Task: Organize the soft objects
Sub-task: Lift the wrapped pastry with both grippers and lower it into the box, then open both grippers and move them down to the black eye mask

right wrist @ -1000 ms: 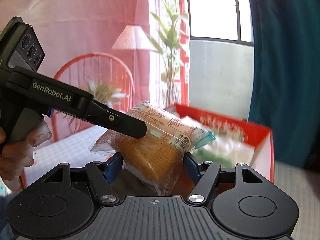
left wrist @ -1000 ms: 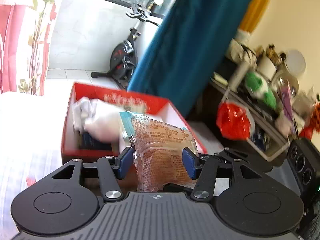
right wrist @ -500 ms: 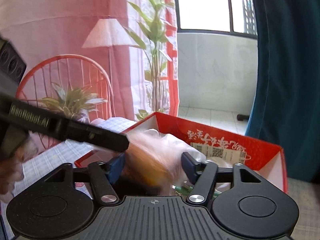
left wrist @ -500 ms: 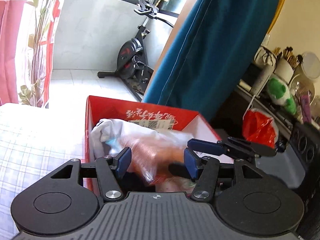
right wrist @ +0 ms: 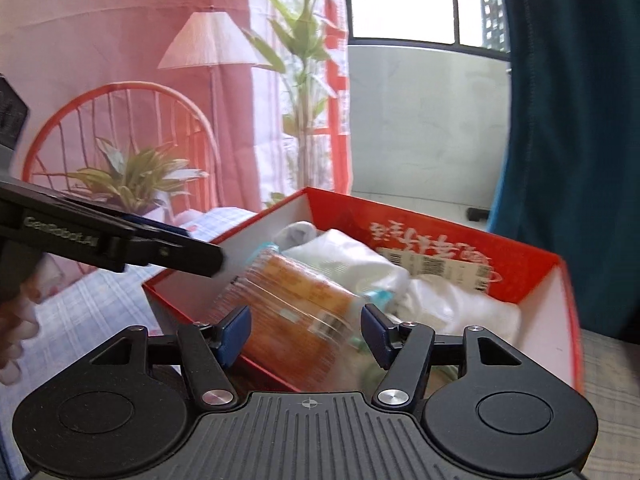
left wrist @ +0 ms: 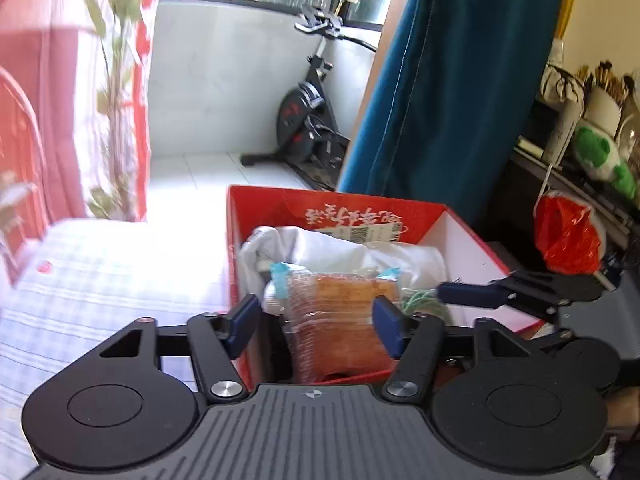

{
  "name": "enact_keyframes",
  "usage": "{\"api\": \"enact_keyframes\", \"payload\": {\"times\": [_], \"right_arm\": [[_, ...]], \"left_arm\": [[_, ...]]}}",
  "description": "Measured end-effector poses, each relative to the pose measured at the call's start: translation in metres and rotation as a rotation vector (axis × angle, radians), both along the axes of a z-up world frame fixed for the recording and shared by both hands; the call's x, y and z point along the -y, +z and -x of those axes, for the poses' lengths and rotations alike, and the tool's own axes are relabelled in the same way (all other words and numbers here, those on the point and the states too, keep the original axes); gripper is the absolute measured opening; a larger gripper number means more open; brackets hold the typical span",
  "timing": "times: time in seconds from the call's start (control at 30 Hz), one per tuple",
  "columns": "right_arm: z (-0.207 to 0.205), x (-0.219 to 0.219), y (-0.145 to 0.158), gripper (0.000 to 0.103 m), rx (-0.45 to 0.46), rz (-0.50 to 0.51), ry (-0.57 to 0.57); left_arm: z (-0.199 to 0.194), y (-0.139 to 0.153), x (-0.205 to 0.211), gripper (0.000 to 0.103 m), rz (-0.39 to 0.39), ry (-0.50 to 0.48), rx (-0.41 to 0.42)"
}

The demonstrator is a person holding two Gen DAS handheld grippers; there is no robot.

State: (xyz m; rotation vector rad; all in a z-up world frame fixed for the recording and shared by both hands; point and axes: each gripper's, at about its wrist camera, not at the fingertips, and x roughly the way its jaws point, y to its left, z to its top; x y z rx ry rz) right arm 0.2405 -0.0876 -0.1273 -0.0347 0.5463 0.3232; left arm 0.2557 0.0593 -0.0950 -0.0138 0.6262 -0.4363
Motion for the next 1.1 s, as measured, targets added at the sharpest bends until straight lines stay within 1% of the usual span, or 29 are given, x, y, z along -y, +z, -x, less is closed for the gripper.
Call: {"api": "enact_keyframes", "payload": {"times": [0.03, 0.07, 0.1, 0.13, 0.17, 0.2, 0.23, 0.3, 0.4, 0.6, 0.73, 0.83, 0.93, 1.1], "right_arm": [[0.005, 0.000, 0.000, 0.075, 0.007, 0.008, -0.014], [0.011, 0.001, 0.000, 0.079, 0.016, 0.016, -0.027], [0.016, 0.001, -0.001, 0.087, 0.026, 0.025, -0.038], [0.022, 0.001, -0.001, 0.094, 0.037, 0.034, -0.048], [0.027, 0.001, -0.001, 0.097, 0.044, 0.040, -0.052], [0.032, 0.001, -0.001, 0.102, 0.049, 0.043, -0.054], [0.038, 0.001, -0.002, 0.102, 0.052, 0.045, -0.057], [0.048, 0.000, -0.005, 0.102, 0.047, 0.043, -0.055], [0.062, -0.001, -0.010, 0.102, 0.040, 0.046, -0.068], [0.091, -0.004, -0.028, 0.102, 0.042, 0.006, -0.092], [0.107, -0.006, -0.048, 0.103, 0.028, -0.019, -0.101], [0.114, -0.010, -0.067, 0.102, 0.004, -0.037, -0.114], [0.117, -0.012, -0.085, 0.103, -0.030, -0.072, -0.150], [0.120, -0.021, -0.109, 0.103, -0.081, -0.062, -0.176]], "left_arm": [[0.006, 0.001, 0.000, 0.078, -0.016, 0.010, 0.020], [0.011, 0.002, 0.001, 0.086, -0.032, 0.020, 0.038], [0.017, 0.003, 0.001, 0.089, -0.048, 0.032, 0.054], [0.023, 0.004, 0.001, 0.096, -0.065, 0.043, 0.072], [0.029, 0.004, 0.001, 0.100, -0.080, 0.051, 0.087], [0.036, 0.004, 0.001, 0.101, -0.095, 0.057, 0.101], [0.041, 0.004, 0.001, 0.103, -0.111, 0.063, 0.110], [0.052, 0.002, 0.001, 0.103, -0.141, 0.072, 0.117], [0.066, -0.005, -0.003, 0.103, -0.161, 0.080, 0.098], [0.091, -0.030, -0.020, 0.103, -0.147, 0.096, 0.036], [0.104, -0.050, -0.031, 0.103, -0.134, 0.118, 0.005], [0.106, -0.061, -0.036, 0.103, -0.136, 0.142, -0.021], [0.108, -0.075, -0.040, 0.103, -0.142, 0.166, -0.050], [0.109, -0.095, -0.046, 0.103, -0.144, 0.209, -0.112]]}}
